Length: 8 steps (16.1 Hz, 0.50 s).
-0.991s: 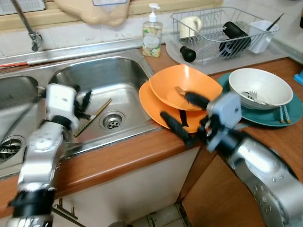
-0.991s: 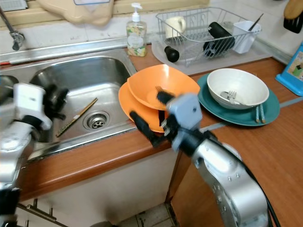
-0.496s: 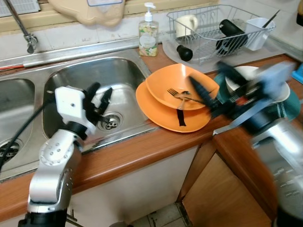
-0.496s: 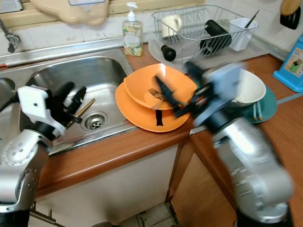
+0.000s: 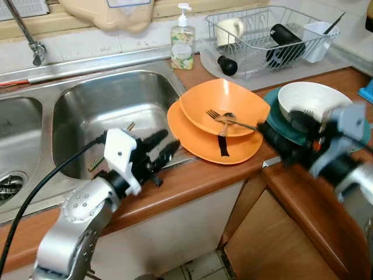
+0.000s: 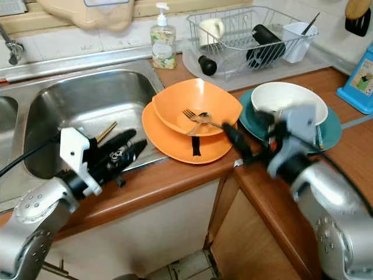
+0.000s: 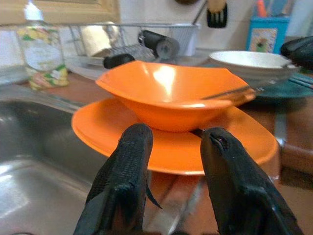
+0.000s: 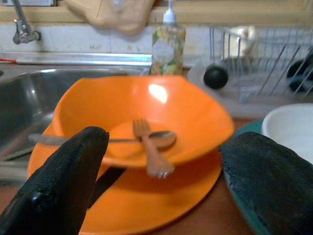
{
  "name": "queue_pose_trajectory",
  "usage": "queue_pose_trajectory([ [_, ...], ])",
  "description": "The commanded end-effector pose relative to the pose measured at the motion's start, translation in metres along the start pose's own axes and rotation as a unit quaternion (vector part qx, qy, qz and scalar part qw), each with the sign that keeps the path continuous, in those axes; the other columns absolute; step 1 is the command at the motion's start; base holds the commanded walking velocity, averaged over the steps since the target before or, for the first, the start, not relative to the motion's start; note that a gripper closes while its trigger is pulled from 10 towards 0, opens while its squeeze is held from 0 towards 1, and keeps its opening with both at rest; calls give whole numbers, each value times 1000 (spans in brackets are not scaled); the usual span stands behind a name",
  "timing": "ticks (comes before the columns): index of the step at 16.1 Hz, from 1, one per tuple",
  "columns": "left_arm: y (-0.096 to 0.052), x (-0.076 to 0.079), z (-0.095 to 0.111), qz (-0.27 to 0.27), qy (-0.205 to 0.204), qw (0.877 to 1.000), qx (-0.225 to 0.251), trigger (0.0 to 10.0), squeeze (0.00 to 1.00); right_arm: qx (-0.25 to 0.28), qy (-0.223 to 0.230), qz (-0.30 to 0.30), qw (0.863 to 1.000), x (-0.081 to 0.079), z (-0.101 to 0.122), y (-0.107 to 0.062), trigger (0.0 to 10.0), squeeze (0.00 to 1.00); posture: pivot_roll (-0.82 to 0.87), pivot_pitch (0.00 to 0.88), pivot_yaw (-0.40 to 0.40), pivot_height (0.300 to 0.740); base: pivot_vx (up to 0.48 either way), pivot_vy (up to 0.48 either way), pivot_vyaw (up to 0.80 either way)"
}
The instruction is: Kitchen organization
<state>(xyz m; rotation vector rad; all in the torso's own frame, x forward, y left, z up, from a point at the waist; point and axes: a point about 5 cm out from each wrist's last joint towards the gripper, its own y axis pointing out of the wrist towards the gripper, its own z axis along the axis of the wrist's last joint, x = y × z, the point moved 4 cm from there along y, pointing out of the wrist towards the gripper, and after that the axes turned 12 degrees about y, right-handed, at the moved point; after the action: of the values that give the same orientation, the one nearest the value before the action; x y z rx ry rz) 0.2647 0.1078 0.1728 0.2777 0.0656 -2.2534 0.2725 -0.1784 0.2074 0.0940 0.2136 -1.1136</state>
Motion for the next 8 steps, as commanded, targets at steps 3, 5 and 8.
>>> queue_pose_trajectory([
  [3,-3,3,2,-11,10,1000,-4,10000,0,-2,21,29,999,-4,-9,8,0,0,-86,0,28,740,0,0,0],
  [5,-2,4,2,-17,14,1000,-6,10000,0,-9,28,39,999,-4,-14,12,0,0,-74,0,23,740,0,0,0],
  [8,-4,5,1,-29,23,999,-11,10000,0,-9,29,40,999,0,-16,20,0,0,-65,0,19,740,0,0,0],
])
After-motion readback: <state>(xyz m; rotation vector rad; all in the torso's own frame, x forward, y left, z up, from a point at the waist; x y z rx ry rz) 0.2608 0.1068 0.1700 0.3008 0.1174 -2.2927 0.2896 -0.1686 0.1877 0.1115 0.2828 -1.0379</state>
